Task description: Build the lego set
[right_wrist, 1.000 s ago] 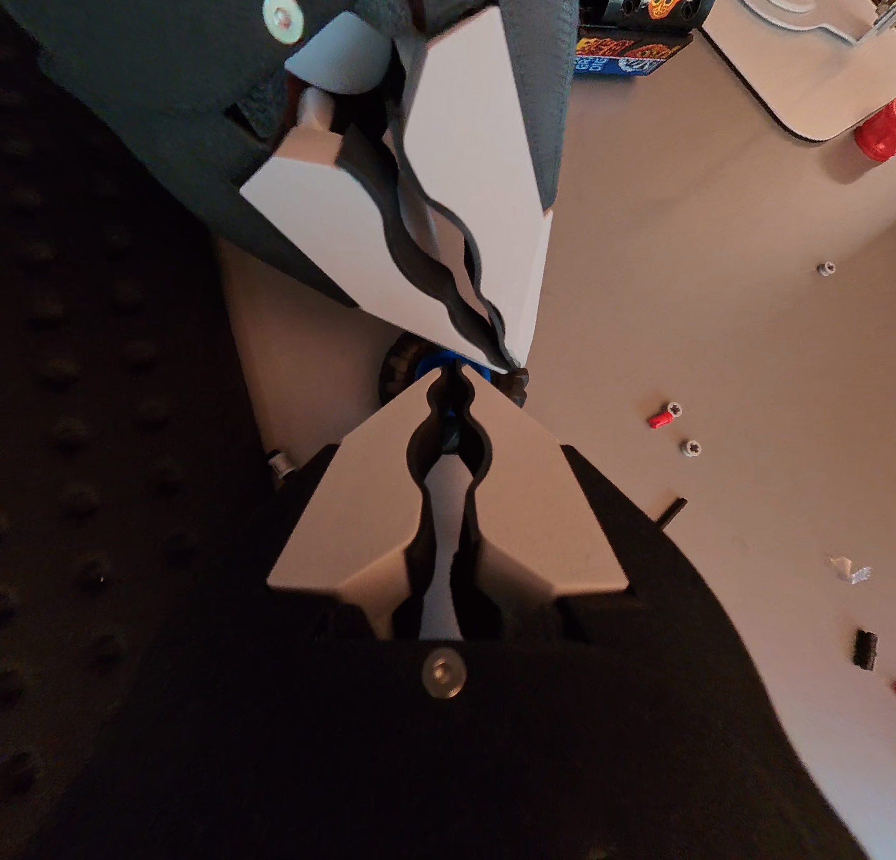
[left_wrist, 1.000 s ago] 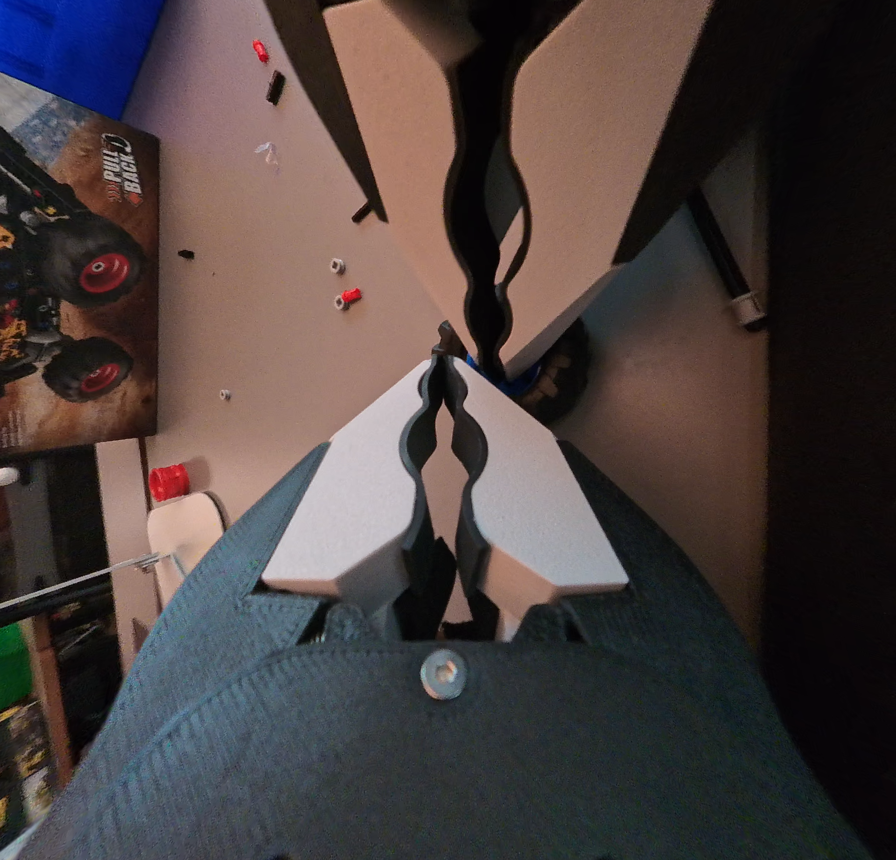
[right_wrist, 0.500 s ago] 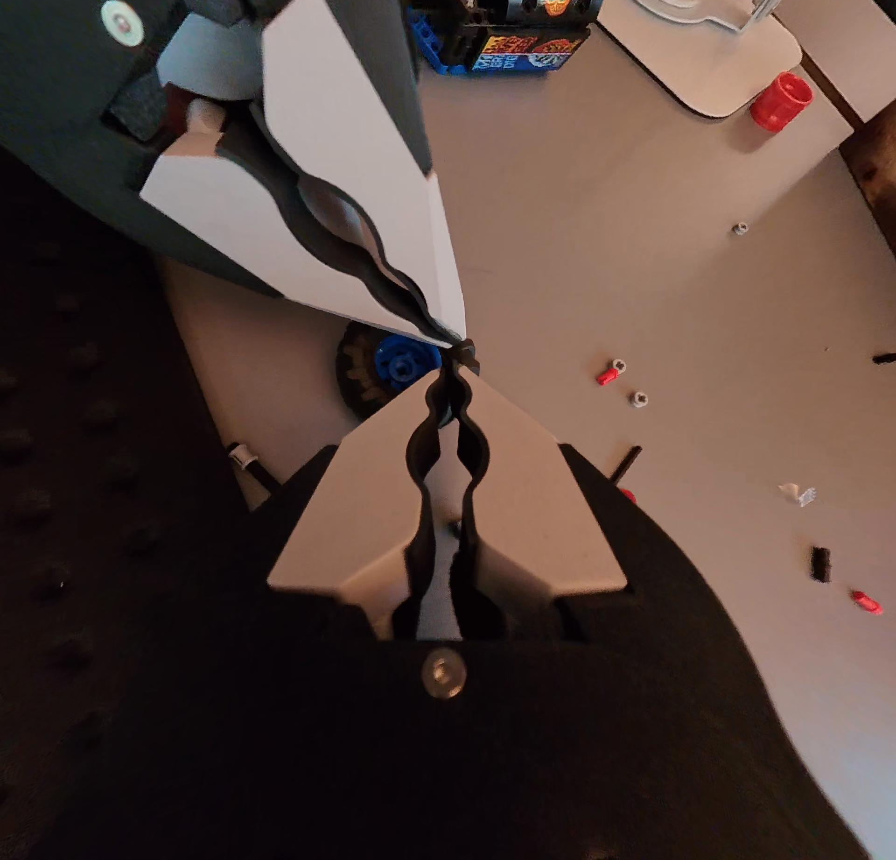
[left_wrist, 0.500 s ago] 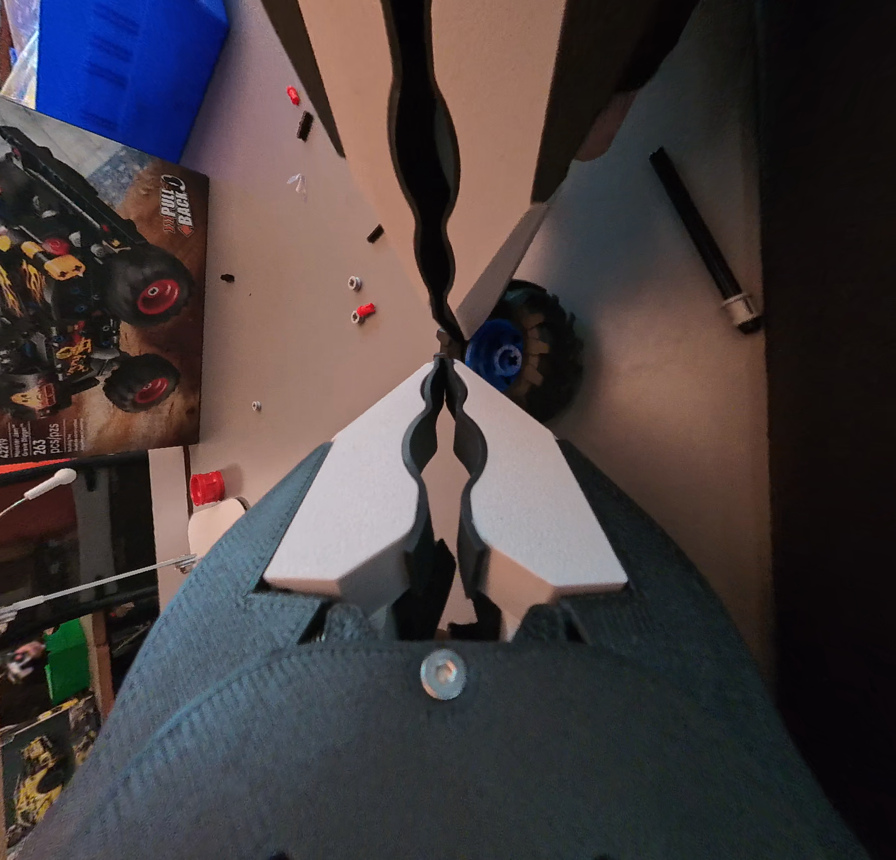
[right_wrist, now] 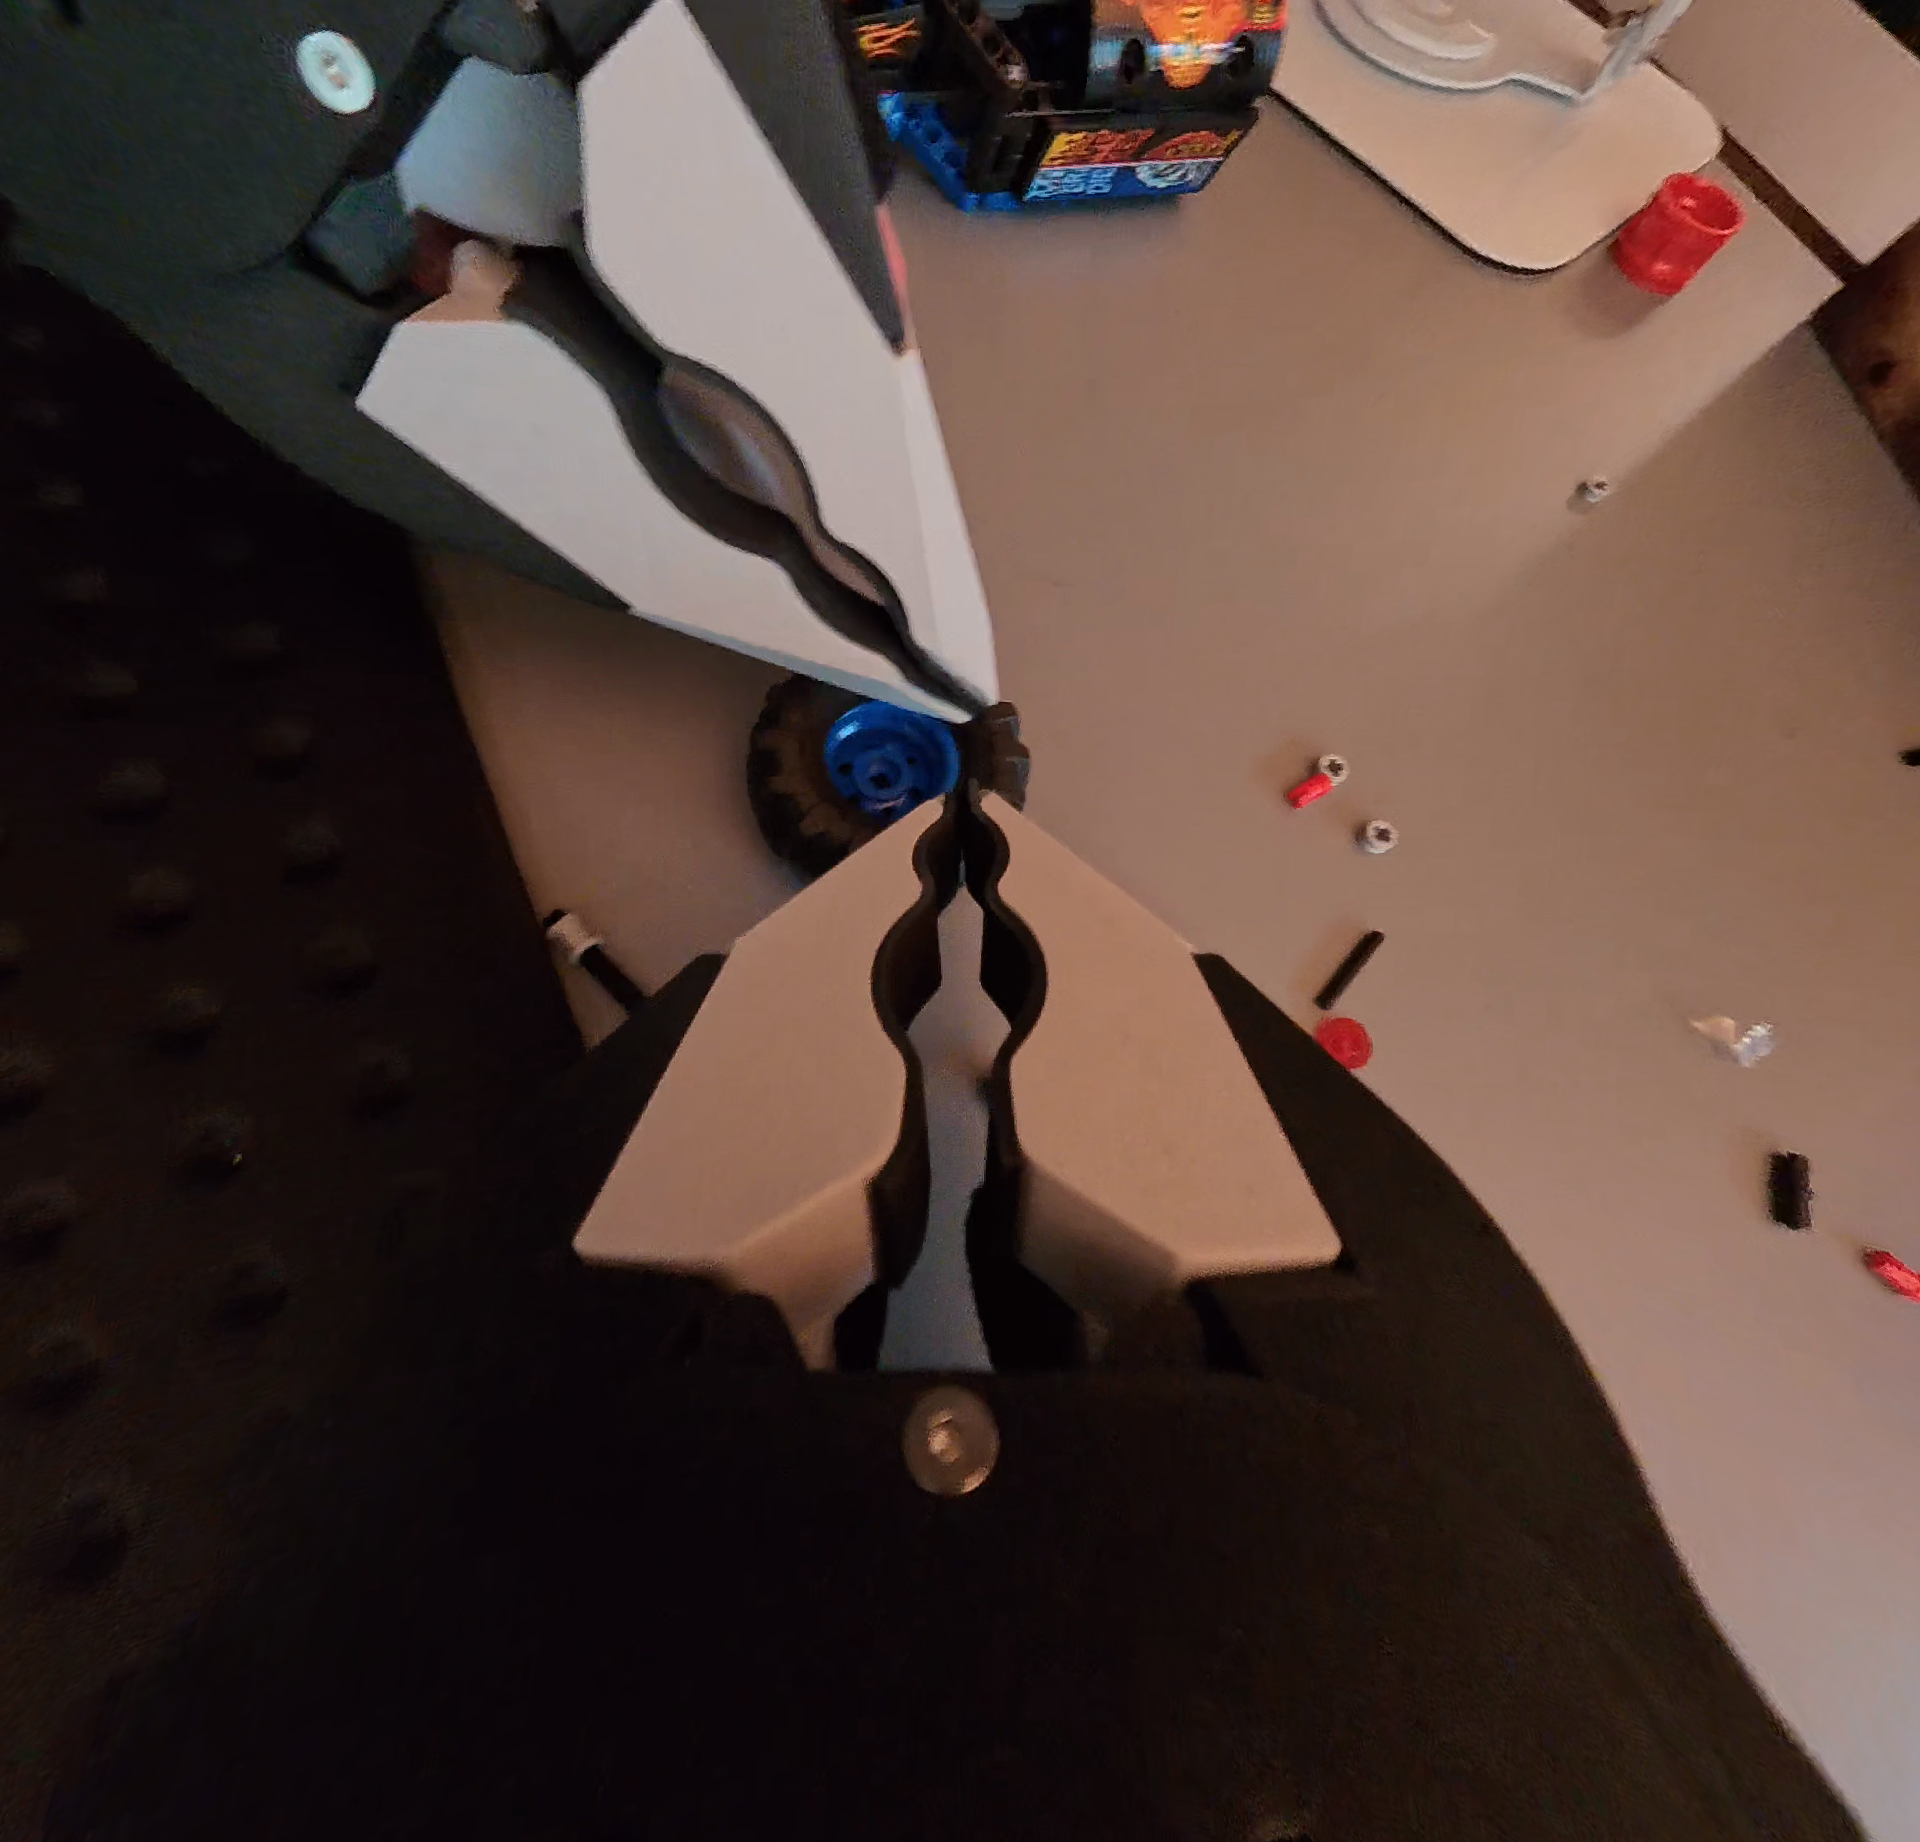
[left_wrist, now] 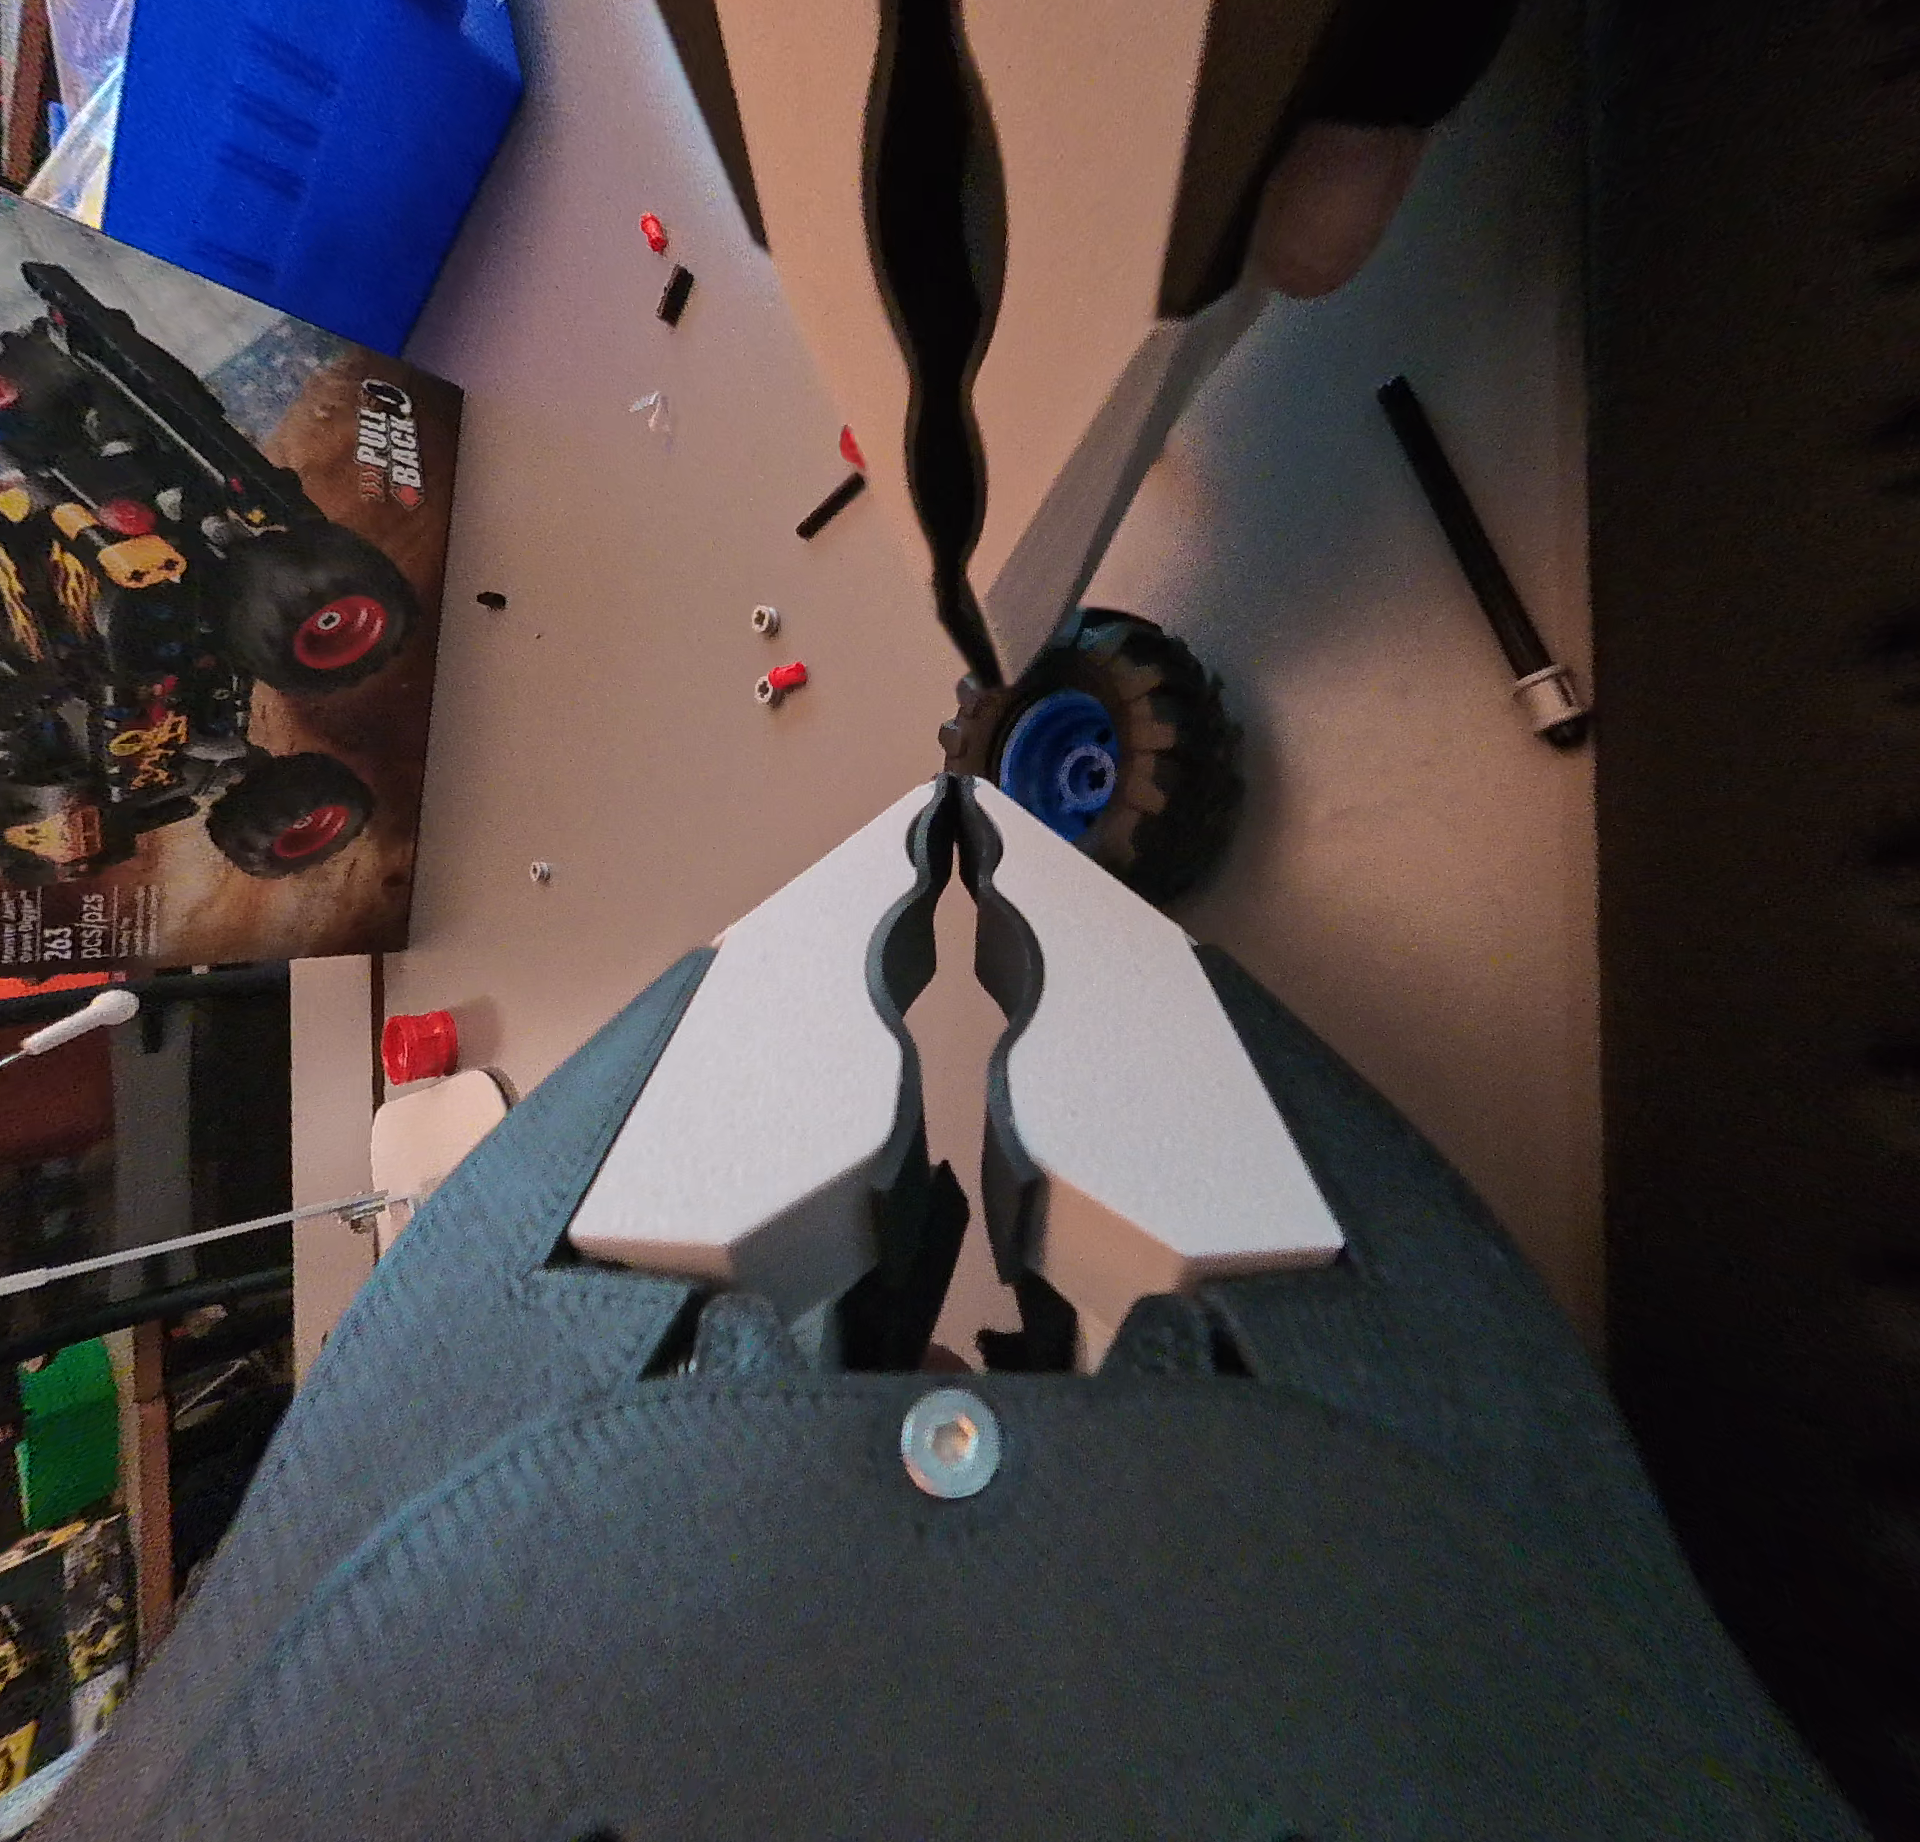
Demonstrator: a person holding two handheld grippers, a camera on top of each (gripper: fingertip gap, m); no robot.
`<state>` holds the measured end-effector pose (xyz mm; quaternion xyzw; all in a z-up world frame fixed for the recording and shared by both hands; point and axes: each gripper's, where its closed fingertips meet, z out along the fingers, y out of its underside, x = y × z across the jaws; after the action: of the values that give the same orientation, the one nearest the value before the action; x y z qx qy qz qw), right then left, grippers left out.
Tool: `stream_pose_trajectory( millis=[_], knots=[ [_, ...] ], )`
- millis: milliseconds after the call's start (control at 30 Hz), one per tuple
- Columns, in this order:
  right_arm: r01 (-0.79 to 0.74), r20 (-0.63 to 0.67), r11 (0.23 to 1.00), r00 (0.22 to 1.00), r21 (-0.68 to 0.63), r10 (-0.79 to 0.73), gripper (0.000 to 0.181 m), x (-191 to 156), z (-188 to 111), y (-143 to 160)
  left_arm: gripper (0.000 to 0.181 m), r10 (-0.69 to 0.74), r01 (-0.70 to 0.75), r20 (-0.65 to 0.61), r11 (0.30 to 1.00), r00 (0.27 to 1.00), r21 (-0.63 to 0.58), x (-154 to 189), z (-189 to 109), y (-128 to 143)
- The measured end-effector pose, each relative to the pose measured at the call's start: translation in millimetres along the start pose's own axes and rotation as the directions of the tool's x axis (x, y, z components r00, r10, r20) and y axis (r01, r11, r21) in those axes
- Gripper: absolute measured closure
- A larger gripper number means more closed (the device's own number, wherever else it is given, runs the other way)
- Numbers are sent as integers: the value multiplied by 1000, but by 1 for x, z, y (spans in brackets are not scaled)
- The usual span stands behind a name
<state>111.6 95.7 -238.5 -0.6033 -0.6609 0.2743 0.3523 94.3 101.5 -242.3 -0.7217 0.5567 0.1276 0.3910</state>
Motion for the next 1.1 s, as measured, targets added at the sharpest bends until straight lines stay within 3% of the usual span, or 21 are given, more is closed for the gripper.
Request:
stream_pose_trajectory(
  millis=[333,533,800,1100],
  knots=[
    [143,8,987,990,-72,-143,181,-12,-3,5,181,-15,18,-45,998,999,64,8,-7,-4],
    [151,50,987,988,-63,-148,181,-17,-2,8,181,-8,12,-37,995,999,99,18,-12,-5],
    [135,77,989,989,-66,-130,181,-25,-5,3,181,-105,114,-74,987,992,117,21,-18,-4],
    [200,142,976,972,-86,-187,181,-50,-9,1,181,-42,61,-115,985,992,164,33,-35,-3]
  ],
)
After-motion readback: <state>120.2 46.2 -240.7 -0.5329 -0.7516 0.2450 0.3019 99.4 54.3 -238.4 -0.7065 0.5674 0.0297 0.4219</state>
